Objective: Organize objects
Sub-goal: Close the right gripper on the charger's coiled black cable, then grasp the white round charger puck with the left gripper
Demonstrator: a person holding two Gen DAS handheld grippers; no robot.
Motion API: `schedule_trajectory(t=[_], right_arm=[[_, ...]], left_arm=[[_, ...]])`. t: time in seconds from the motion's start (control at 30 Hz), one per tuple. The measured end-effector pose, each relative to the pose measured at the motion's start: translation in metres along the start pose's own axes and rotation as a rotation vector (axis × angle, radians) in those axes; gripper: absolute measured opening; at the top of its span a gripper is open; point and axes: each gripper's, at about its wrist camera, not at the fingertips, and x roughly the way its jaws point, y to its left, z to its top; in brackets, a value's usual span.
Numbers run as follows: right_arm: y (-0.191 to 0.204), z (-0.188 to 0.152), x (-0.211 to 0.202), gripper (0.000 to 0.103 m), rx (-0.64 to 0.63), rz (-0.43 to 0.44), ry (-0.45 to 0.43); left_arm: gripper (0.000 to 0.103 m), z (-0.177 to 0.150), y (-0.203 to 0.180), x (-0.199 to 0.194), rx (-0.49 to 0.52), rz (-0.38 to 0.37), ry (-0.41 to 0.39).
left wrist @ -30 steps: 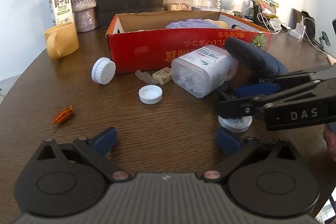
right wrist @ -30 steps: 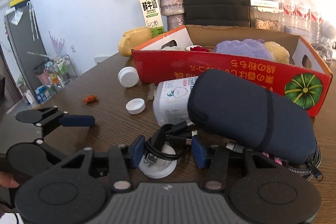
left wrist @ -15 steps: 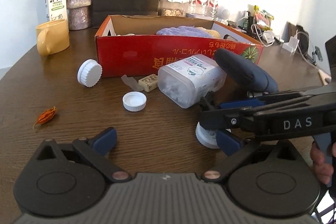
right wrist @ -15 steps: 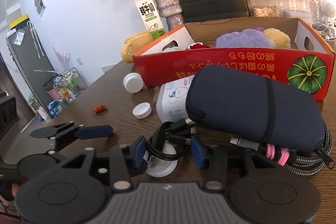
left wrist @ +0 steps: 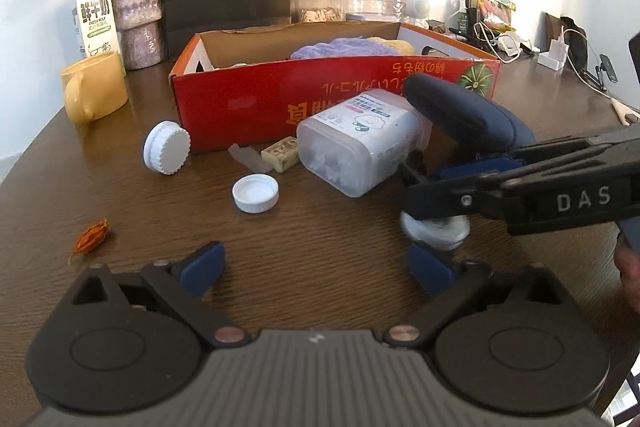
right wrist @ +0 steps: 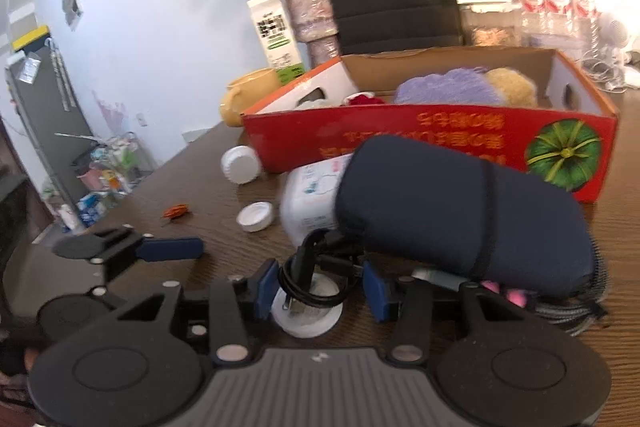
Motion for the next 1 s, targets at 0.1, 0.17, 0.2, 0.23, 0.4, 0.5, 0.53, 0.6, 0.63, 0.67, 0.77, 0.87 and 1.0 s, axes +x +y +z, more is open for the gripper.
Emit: schedule_trajectory(t=[0.1, 0.17, 0.2, 0.23, 0.4, 0.5, 0.53, 0.6, 0.63, 0.67, 0.77, 0.87, 1.0], right_arm=[[-0.004, -0.002, -0.004, 0.044, 0.008, -0.001, 0.000], [-0.008, -0.004, -0.005, 0.044, 0.030, 0.015, 0.006], [-0.010, -0.005, -0.005, 0.044, 0.041, 0.021, 0.007], [-0.012, -0.006, -0.005, 0.044, 0.049, 0.025, 0.005], [-0.012, -0.006, -0.003, 0.044, 0.084, 0.064, 0.010], [-0.006, -0.006, 0.001, 0.044, 0.083, 0.090, 0.020], [-0.005, -0.006, 0.001, 0.044, 0.080, 0.089, 0.020], [-0.005, -0.006, 0.001, 0.044, 0.078, 0.091, 0.021], [-0.004, -0.006, 0.001, 0.044, 0.075, 0.093, 0.022], [-0.003, -0.006, 0.001, 0.044, 0.072, 0.092, 0.021], [-0.003, -0.007, 0.000, 0.044, 0.072, 0.092, 0.020], [-0.003, -0.008, -0.003, 0.044, 0.061, 0.086, 0.014], [-0.001, -0.009, -0.005, 0.044, 0.039, 0.074, 0.006]], left_arm=[[0.100, 0.000, 0.001, 0.000, -0.003, 0.000, -0.001], [0.099, 0.000, 0.002, 0.000, -0.019, -0.004, -0.007], [0.099, -0.001, 0.005, -0.002, -0.042, -0.014, -0.014], [0.099, -0.001, 0.007, -0.004, -0.070, -0.043, -0.025], [0.100, -0.001, 0.006, -0.009, -0.099, -0.106, -0.029], [0.101, 0.000, 0.005, -0.008, -0.094, -0.098, -0.024], [0.102, 0.000, 0.005, -0.008, -0.091, -0.095, -0.023], [0.102, 0.000, 0.004, -0.006, -0.072, -0.065, -0.018], [0.102, 0.000, 0.005, -0.006, -0.067, -0.066, -0.019], [0.102, 0.000, 0.005, -0.005, -0.063, -0.069, -0.015], [0.102, 0.000, 0.006, -0.005, -0.053, -0.073, -0.014], [0.102, 0.000, 0.006, -0.005, -0.049, -0.075, -0.015], [0.102, 0.000, 0.006, -0.005, -0.049, -0.075, -0.015]])
